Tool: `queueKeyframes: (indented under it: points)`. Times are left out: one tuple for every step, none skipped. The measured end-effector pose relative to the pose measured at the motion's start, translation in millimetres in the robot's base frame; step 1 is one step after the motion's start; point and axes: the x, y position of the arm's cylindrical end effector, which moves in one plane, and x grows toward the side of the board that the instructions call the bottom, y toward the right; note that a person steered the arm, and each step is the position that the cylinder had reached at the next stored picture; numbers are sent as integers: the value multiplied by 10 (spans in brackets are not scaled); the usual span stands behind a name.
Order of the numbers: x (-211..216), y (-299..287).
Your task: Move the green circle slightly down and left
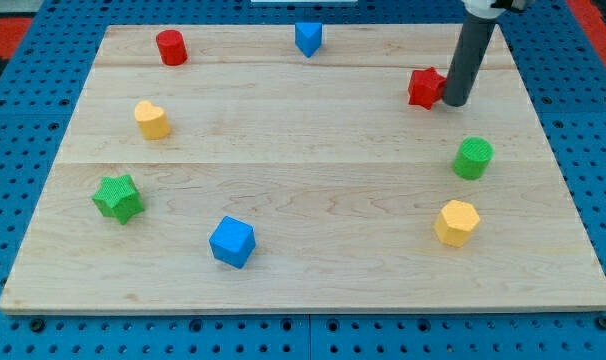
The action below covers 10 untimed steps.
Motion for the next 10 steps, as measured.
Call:
queueKeyframes:
  points:
    - [6,0]
    - [167,18]
    - [167,18]
    - [313,161]
    - [614,538]
    - [616,540]
    - [785,409]
    - [896,61]
    - [888,-185]
    - [888,-243]
